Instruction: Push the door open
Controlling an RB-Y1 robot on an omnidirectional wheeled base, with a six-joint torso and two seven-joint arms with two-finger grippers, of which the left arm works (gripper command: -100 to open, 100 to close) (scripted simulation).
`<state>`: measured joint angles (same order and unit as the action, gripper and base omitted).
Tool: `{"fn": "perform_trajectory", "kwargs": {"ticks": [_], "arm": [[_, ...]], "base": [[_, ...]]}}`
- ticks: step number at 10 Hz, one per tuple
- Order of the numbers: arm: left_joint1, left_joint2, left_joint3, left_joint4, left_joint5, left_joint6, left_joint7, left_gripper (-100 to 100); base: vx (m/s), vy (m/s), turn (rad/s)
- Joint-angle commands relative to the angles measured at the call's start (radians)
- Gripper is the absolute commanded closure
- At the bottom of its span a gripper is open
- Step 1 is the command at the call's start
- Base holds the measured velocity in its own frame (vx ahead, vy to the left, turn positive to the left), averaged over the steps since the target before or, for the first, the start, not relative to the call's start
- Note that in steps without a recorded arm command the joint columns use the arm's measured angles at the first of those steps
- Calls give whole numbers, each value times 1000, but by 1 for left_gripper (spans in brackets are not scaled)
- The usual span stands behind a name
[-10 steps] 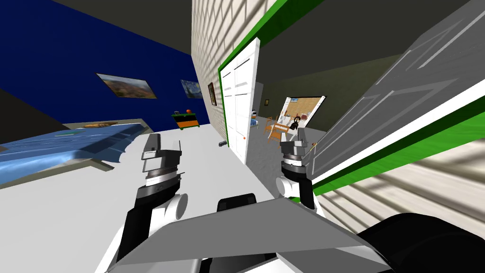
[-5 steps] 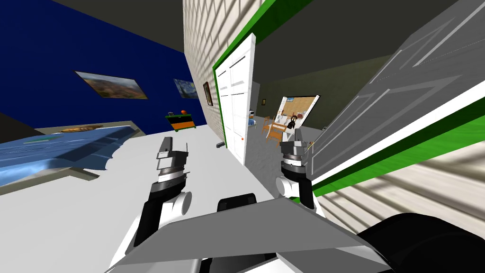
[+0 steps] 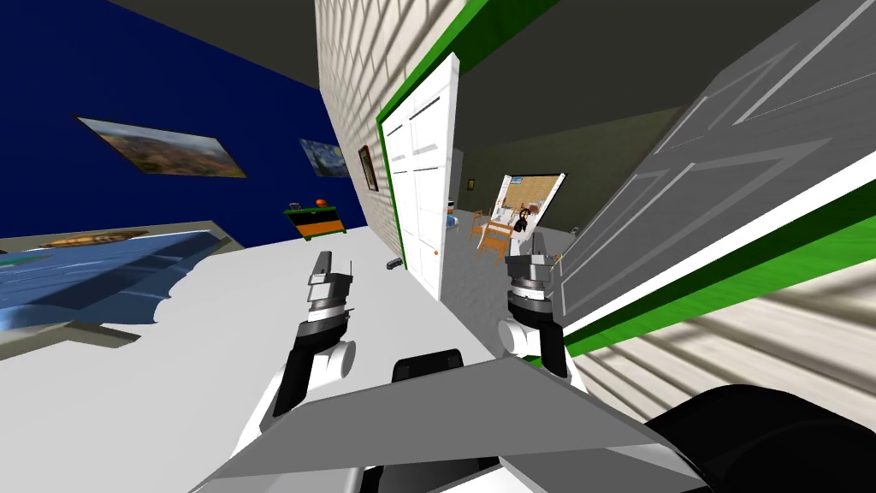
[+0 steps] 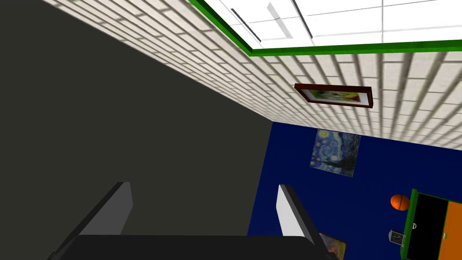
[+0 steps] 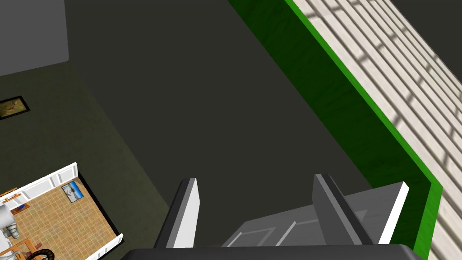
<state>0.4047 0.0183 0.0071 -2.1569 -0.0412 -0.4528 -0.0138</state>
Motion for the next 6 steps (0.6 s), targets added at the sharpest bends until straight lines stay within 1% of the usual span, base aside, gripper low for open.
{"fn": "perform_trajectory", "kwargs": {"ticks": [1, 3, 4, 5, 6], "arm": [[-12, 4, -9, 42, -1, -13, 2, -100], [-39, 13, -21, 105, -1, -29, 10, -100], [-39, 13, -21, 111, -1, -29, 10, -100], [-53, 17, -27, 147, -1, -38, 13, -100], [-68, 21, -33, 179, -1, -46, 17, -100]], "base": [[49, 24, -91], [69, 31, -129], [50, 28, -41], [51, 31, -63], [76, 35, -159]]}}
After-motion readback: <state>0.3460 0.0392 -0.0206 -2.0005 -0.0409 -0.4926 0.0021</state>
